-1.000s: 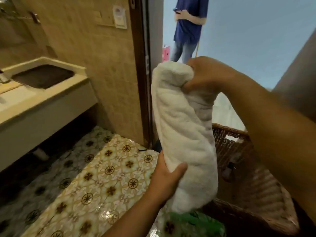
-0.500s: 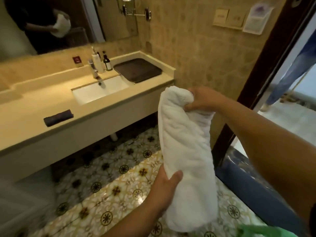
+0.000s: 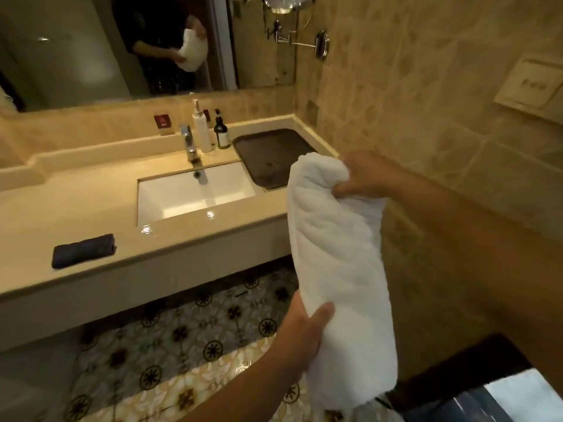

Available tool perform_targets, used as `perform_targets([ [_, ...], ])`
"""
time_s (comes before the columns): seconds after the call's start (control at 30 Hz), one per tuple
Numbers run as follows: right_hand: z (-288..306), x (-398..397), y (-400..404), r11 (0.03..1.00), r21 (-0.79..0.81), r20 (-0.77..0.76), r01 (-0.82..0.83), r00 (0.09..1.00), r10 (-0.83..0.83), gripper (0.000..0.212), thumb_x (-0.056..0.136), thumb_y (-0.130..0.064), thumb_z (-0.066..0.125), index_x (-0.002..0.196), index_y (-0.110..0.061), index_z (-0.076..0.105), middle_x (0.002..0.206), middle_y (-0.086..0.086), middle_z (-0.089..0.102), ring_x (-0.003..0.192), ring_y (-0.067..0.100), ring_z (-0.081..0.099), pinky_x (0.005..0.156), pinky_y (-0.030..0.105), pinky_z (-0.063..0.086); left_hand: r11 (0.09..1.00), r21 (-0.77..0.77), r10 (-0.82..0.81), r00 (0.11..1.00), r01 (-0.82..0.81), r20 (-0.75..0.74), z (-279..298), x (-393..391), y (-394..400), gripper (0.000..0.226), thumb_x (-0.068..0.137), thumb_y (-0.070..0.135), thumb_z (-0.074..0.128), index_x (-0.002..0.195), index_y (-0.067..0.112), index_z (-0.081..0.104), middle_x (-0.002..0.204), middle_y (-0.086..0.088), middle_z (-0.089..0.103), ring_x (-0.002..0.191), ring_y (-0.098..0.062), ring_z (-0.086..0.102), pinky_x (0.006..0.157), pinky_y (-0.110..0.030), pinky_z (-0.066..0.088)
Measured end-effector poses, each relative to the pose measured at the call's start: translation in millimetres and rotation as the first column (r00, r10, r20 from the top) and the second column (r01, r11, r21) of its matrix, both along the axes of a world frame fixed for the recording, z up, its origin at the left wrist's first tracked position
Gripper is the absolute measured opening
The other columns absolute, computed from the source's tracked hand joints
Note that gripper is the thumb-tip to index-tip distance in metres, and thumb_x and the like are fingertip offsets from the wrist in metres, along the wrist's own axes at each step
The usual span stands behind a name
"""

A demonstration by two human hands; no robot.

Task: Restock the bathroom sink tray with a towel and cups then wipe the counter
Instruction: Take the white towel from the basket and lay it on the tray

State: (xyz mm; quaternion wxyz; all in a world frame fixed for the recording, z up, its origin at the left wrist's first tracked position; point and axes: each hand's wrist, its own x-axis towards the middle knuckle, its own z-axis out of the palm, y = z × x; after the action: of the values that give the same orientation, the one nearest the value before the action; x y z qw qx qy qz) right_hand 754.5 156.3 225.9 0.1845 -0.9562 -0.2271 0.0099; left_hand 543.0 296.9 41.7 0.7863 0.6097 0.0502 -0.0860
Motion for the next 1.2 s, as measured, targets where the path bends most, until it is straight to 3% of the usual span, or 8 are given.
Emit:
perform_targets([
  [0.13, 17, 93, 10, 0.996, -0.052, 0.009, -0.076, 0.997, 0.077, 0.037, 0.066, -0.035, 0.080, 0.094, -0.029, 0.056, 0.089, -0.002, 0.059, 0.075, 0.018, 0.052, 0.057, 0.028, 0.035, 0.996, -0.077, -0.035, 0.996, 0.042, 0.086, 20, 82, -12, 0.043, 0.096, 0.024, 0.060, 0.138, 0.019, 0.050, 0.135, -0.012, 0.060, 0.124, -0.034, 0.056, 0.102, -0.056, 0.045],
  [0.27, 20, 181, 31, 0.989, -0.086, 0.020, -0.123, 0.992, 0.125, 0.040, 0.066, -0.034, 0.080, 0.100, -0.022, 0.062, 0.092, 0.001, 0.061, 0.081, 0.023, 0.055, 0.068, 0.033, 0.043, 0.998, -0.059, 0.037, 0.996, -0.033, 0.077, 22, 162, -5, 0.049, 0.093, 0.031, 0.065, 0.138, 0.019, 0.049, 0.135, -0.012, 0.060, 0.123, -0.034, 0.056, 0.101, -0.058, 0.044],
  [0.33, 17, 223, 43, 0.987, -0.084, 0.052, -0.140, 0.988, 0.145, 0.036, 0.066, -0.033, 0.081, 0.095, -0.022, 0.061, 0.090, 0.002, 0.060, 0.078, 0.022, 0.054, 0.064, 0.031, 0.039, 0.998, -0.031, 0.060, 0.996, -0.058, 0.069, 17, 205, 5, 0.053, 0.090, 0.037, 0.068, 0.137, 0.021, 0.049, 0.134, -0.011, 0.061, 0.123, -0.033, 0.057, 0.100, -0.058, 0.045],
  [0.47, 9, 306, 69, 0.986, -0.073, 0.099, -0.150, 0.983, 0.157, 0.037, 0.064, -0.033, 0.081, 0.086, -0.033, 0.052, 0.083, -0.003, 0.056, 0.072, 0.019, 0.051, 0.054, 0.026, 0.031, 0.996, 0.028, 0.076, 0.993, -0.079, 0.088, 9, 294, 29, 0.051, 0.088, 0.048, 0.069, 0.132, 0.031, 0.051, 0.129, 0.002, 0.065, 0.119, -0.020, 0.061, 0.100, -0.050, 0.048],
  [0.63, -1, 407, 93, 0.989, -0.103, 0.051, -0.103, 0.993, 0.109, 0.040, 0.066, -0.033, 0.081, 0.097, -0.025, 0.057, 0.091, 0.000, 0.060, 0.080, 0.023, 0.055, 0.066, 0.031, 0.038, 0.998, 0.047, 0.030, 0.995, -0.035, 0.093, 13, 398, 54, 0.038, 0.092, 0.041, 0.065, 0.128, 0.040, 0.053, 0.125, 0.010, 0.066, 0.116, -0.012, 0.062, 0.097, -0.038, 0.051],
  [0.77, -8, 482, 112, 0.983, -0.176, 0.016, -0.060, 0.998, 0.064, 0.051, 0.069, -0.035, 0.080, 0.111, -0.014, 0.061, 0.103, 0.008, 0.065, 0.089, 0.028, 0.059, 0.078, 0.039, 0.049, 0.996, -0.014, 0.088, 0.996, -0.088, -0.009, 11, 466, 64, 0.047, 0.094, 0.026, 0.064, 0.137, 0.021, 0.047, 0.129, -0.002, 0.064, 0.117, -0.021, 0.061, 0.101, -0.048, 0.048],
  [0.97, -41, 583, 141, 0.960, -0.263, -0.038, -0.098, 0.995, 0.091, 0.057, 0.072, -0.037, 0.079, 0.119, -0.013, 0.058, 0.116, 0.013, 0.064, 0.098, 0.031, 0.059, 0.086, 0.043, 0.050, 0.992, -0.092, 0.077, 0.987, -0.090, -0.140, -1, 556, 71, 0.043, 0.096, 0.023, 0.060, 0.137, 0.023, 0.048, 0.129, 0.000, 0.064, 0.116, -0.019, 0.061, 0.100, -0.043, 0.049],
  [1.2, -109, 685, 171, 0.885, -0.408, -0.163, -0.224, 0.972, 0.171, 0.055, 0.072, -0.039, 0.079, 0.116, -0.014, 0.057, 0.115, 0.008, 0.062, 0.089, 0.020, 0.053, 0.075, 0.031, 0.042, 0.988, -0.075, 0.108, 0.948, -0.136, -0.300, -40, 636, 66, 0.042, 0.095, 0.025, 0.058, 0.137, 0.025, 0.051, 0.128, 0.001, 0.065, 0.117, -0.024, 0.061, 0.103, -0.051, 0.046],
])
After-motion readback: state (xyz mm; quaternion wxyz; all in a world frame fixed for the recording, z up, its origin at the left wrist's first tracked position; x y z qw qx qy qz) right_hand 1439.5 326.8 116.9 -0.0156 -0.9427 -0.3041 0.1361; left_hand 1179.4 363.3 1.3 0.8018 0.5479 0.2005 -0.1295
